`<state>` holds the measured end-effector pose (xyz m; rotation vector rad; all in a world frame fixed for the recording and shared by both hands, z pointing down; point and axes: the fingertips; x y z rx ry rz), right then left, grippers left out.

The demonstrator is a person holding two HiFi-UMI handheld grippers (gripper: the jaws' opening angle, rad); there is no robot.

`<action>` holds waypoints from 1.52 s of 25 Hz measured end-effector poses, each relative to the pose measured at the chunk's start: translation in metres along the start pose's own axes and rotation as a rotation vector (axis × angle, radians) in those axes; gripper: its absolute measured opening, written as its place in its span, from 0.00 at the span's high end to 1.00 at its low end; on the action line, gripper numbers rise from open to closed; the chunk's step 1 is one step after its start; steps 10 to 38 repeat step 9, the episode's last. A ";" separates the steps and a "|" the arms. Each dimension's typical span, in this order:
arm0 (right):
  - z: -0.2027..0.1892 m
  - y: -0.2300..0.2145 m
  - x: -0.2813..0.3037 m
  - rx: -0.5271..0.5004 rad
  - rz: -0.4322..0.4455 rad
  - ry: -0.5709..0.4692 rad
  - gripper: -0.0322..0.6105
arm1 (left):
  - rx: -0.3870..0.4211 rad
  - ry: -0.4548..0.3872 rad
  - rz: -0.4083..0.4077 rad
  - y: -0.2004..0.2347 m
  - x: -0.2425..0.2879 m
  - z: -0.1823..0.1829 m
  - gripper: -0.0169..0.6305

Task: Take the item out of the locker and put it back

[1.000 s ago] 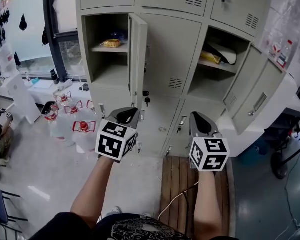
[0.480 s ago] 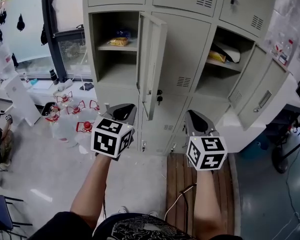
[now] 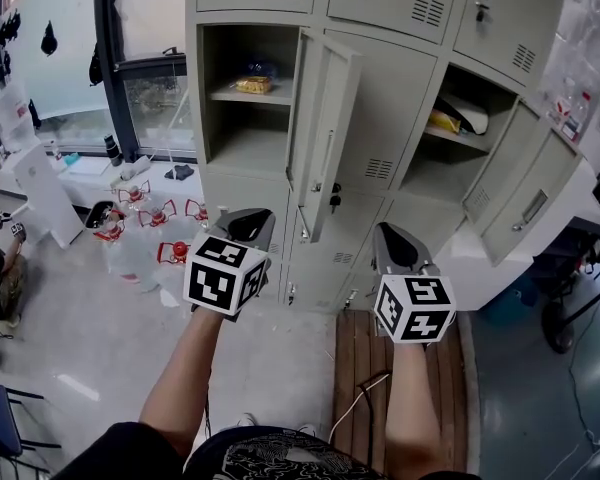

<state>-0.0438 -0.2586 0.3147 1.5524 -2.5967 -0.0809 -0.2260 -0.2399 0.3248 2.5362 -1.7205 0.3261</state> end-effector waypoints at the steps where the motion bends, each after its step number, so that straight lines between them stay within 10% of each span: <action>1: 0.001 0.001 0.000 -0.001 0.000 -0.001 0.91 | 0.000 -0.002 0.001 0.001 -0.001 0.000 0.97; 38: -0.001 0.009 -0.006 0.002 -0.007 0.004 0.91 | 0.004 -0.006 -0.009 0.000 -0.008 0.000 0.97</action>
Point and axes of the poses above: the fingertips, and each gripper's own axes: x forward along the fingers, y to its left, z out of its top, and after that the axes turned 2 degrees about -z, right-handed
